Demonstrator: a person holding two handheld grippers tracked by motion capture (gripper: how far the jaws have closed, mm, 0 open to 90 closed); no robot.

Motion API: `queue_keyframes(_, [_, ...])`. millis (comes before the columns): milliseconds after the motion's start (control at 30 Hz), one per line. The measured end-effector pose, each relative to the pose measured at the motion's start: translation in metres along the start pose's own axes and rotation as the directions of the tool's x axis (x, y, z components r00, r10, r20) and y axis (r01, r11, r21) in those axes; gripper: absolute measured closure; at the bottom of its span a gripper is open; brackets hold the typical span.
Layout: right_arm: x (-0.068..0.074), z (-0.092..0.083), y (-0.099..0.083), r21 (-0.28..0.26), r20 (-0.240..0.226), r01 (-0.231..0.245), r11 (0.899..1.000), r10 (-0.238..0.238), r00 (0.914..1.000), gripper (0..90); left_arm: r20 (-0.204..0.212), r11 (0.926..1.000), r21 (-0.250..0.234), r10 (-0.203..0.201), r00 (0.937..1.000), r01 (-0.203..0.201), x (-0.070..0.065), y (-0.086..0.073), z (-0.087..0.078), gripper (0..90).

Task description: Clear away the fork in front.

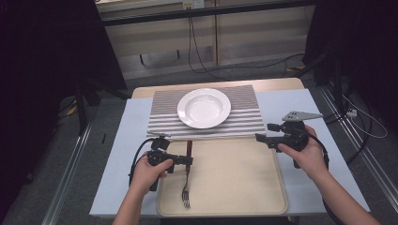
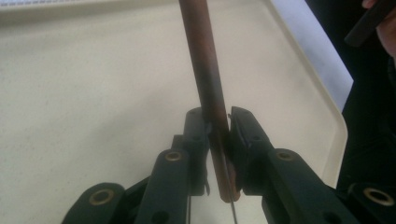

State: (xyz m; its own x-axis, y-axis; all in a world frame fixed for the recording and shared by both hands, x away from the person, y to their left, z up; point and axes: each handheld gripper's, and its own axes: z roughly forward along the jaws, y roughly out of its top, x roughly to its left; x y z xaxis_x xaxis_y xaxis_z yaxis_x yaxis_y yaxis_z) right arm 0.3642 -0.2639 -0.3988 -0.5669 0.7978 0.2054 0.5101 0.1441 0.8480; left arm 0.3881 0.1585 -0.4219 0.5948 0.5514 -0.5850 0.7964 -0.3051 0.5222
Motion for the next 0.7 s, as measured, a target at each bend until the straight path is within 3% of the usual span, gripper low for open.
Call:
queue_keyframes(400, [0.000, 0.000, -0.001, 0.001, -0.014, -0.006, 1.000, 0.006, 0.9999, 28.5, -0.045, 0.9987, -0.031, -0.041, 0.9982, 0.039, 0.012, -0.011, 0.002, 73.8])
queue_keyframes(567, [0.000, -0.002, -0.001, -0.002, -0.012, -0.007, 1.000, 0.007, 0.9999, 28.4, -0.102, 0.9971, -0.072, -0.033, 0.9942, 0.026, 0.016, -0.011, 0.001, 62.9])
queue_keyframes(633, [-0.001, -0.003, -0.002, -0.005, -0.010, -0.008, 1.000, 0.008, 0.9999, 28.5, -0.105, 0.9959, -0.084, -0.043, 0.9936, 0.034, 0.016, -0.011, -0.001, 61.8])
queue_keyframes(700, [-0.002, -0.005, -0.002, -0.006, -0.007, -0.007, 1.000, 0.007, 1.0000, 28.4, -0.125, 0.9953, -0.097, -0.016, 0.9920, 0.003, 0.016, -0.012, -0.004, 61.0])
